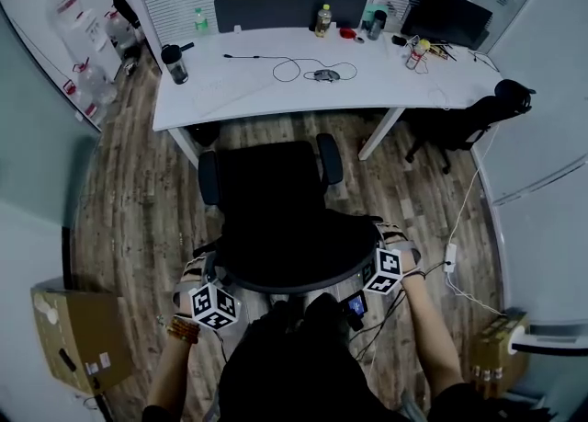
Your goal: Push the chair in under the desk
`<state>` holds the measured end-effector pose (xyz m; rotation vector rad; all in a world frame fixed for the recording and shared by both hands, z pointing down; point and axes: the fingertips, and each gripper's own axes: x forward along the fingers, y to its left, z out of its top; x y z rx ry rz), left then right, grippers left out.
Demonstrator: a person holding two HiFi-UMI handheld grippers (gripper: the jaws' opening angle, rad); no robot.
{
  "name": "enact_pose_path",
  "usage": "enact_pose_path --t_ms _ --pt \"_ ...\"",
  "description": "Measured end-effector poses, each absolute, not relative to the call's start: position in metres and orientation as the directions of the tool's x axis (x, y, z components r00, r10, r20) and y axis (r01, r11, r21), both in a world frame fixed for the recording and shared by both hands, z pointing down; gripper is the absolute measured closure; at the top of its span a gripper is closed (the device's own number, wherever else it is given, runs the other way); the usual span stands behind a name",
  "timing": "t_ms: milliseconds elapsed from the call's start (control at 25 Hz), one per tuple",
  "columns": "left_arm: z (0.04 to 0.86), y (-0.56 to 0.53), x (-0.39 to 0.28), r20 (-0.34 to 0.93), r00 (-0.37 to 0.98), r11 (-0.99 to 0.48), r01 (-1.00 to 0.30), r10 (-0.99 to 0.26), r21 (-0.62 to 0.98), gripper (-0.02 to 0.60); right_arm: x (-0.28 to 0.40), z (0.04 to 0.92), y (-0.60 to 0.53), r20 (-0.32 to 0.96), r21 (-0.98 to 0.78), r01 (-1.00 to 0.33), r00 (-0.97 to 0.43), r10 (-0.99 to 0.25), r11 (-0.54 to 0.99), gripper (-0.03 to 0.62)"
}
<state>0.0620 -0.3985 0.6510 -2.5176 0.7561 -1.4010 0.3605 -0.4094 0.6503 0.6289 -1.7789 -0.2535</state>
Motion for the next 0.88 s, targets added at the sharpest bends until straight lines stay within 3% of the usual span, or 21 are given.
enact_pose_path --t_ms 880 --pt "0.654 -0.421 0.06 0.736 0.435 -0.852 -0.336 -0.519 -0.402 0.345 0.355 0.65 -0.427 0.817 0.487 -0.282 -0.188 -0.545 0.827 0.383"
